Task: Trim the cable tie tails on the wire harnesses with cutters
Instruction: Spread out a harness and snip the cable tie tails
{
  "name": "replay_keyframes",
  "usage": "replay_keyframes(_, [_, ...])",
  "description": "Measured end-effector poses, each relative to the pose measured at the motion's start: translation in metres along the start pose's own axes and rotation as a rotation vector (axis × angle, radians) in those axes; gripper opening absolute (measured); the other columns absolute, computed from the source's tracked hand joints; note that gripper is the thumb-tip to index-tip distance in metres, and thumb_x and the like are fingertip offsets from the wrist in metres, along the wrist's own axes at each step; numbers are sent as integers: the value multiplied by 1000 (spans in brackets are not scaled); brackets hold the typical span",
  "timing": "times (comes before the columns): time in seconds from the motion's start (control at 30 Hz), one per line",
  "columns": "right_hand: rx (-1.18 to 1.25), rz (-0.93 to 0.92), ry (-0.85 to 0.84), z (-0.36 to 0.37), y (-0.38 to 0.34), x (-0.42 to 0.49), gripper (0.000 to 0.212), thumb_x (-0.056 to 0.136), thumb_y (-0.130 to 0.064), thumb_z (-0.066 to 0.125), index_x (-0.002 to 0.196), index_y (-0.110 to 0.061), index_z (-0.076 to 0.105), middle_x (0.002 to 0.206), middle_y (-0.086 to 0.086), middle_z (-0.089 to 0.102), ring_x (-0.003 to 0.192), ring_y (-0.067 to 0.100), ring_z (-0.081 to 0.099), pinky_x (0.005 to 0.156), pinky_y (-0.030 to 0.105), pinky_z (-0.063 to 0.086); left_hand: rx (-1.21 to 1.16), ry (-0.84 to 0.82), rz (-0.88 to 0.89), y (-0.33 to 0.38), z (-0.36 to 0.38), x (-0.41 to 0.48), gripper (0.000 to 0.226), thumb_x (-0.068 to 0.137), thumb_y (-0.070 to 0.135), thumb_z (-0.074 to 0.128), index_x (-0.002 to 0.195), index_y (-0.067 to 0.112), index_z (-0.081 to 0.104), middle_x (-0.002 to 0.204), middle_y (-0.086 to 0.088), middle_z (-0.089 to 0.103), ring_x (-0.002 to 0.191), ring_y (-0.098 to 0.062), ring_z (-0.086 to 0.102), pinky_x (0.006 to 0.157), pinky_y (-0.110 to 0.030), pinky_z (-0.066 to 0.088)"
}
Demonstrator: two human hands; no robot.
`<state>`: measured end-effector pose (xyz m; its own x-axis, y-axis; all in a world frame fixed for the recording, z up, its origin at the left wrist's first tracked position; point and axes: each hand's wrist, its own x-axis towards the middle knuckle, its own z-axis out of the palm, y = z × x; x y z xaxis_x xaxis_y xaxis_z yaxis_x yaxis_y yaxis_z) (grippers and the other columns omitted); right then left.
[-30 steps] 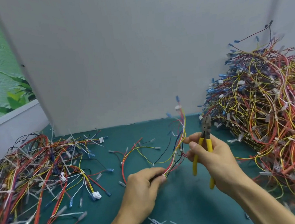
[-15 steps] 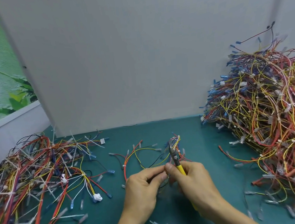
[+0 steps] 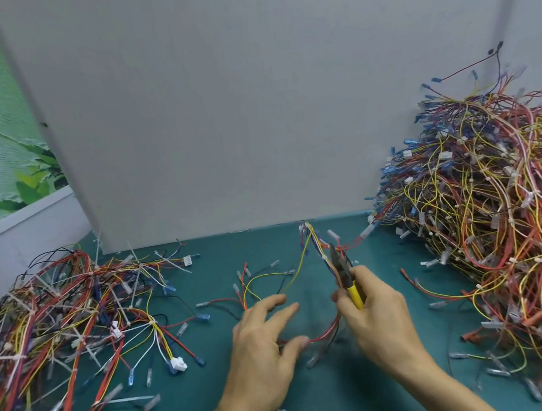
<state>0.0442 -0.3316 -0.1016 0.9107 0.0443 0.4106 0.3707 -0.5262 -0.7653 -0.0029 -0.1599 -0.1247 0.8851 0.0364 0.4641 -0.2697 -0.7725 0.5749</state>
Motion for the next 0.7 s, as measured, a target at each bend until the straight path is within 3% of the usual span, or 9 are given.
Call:
replay_keyframes(0.1, [26, -33, 48, -4, 4, 4, 14, 86, -10, 62, 78, -20, 57, 63, 3, 61, 59, 18, 49, 58, 30, 39, 157, -87, -45, -6, -5, 1, 36, 85, 38, 67, 121, 41, 61, 132, 25, 42, 125, 1, 36, 105, -20, 19])
replay_keyframes(0.23, [75, -33, 90, -6, 9, 9, 16, 89, -15, 65, 75, -20, 59, 59, 5, 56, 59, 19, 45, 55, 25, 35, 152, -270, -25, -15, -5, 1, 24, 89, 36, 62, 112, 39, 68, 129, 27, 48, 123, 4, 40, 106, -19, 26])
replay_keyframes(0.37, [90, -50, 179, -13, 9, 15, 18, 89, -15, 65, 72, -22, 60, 60, -1, 60, 61, 15, 49, 59, 23, 39, 9, -148, -73, -19, -8, 3, 34, 83, 30, 72, 116, 27, 67, 130, 23, 49, 116, 7, 47, 91, 1, 28])
replay_keyframes(0.5, [101, -72, 271, -35, 3, 28, 18, 91, -17, 64, 73, -20, 61, 62, 4, 61, 56, 19, 49, 57, 34, 40, 133, -144, -96, -25, -9, 2, 46, 85, 46, 64, 129, 34, 55, 134, 27, 36, 130, 3, 34, 111, -20, 22])
replay_keyframes(0.7, [90, -153, 407, -91, -31, 66, 16, 94, -22, 60, 82, -12, 64, 70, 8, 63, 62, 28, 55, 61, 43, 45, 191, -204, -119, -27, -4, 0, 47, 88, 56, 55, 131, 38, 50, 147, 24, 25, 135, 0, 27, 113, -21, 18])
